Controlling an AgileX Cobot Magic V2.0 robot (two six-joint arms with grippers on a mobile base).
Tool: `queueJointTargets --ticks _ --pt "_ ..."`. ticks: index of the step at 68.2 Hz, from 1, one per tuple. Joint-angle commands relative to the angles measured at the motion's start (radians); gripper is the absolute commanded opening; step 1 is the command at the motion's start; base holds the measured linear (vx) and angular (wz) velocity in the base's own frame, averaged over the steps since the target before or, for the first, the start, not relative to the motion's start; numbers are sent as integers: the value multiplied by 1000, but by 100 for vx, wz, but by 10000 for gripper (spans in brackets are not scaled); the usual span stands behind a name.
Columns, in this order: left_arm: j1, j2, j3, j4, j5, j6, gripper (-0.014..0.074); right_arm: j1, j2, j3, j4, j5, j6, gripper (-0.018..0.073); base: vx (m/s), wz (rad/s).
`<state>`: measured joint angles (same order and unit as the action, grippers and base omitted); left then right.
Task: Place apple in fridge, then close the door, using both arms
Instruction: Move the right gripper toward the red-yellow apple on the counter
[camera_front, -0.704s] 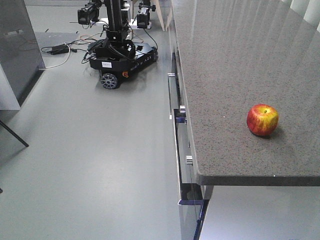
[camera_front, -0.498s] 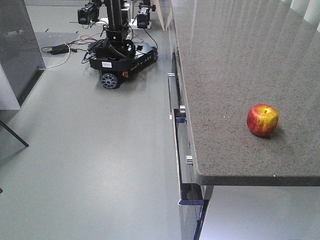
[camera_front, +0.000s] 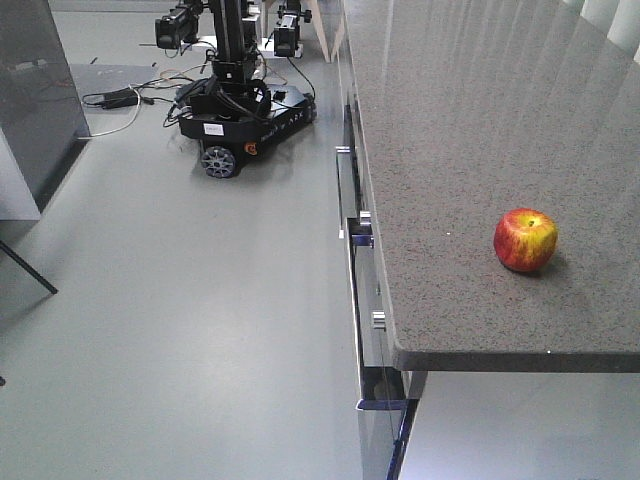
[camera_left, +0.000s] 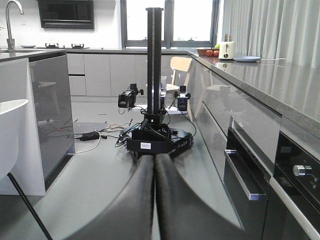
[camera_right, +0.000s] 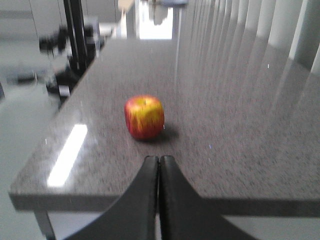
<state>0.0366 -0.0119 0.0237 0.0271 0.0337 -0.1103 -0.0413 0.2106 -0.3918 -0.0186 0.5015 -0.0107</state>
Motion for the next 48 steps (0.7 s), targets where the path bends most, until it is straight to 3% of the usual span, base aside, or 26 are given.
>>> queueJointTargets --ticks 1,12,29,35,41,48 --pt "-3 -14 29 0 -77 -9 -6 -5 104 -130 -9 82 -41 0 0 0" --pt "-3 -14 29 0 -77 -9 -6 -5 276 -282 19 238 -41 83 0 0" --pt "-3 -14 29 0 -77 -9 -6 -5 530 -408 79 286 -41 511 0 0" --pt "-3 -14 29 0 -77 -9 -6 -5 611 -439 77 289 -47 623 0 0" --pt "-3 -14 29 0 -77 -9 -6 -5 701 -472 77 289 -57 671 0 0" --pt "-3 -14 29 0 -77 -9 -6 -5 794 -522 77 293 -57 668 0 0"
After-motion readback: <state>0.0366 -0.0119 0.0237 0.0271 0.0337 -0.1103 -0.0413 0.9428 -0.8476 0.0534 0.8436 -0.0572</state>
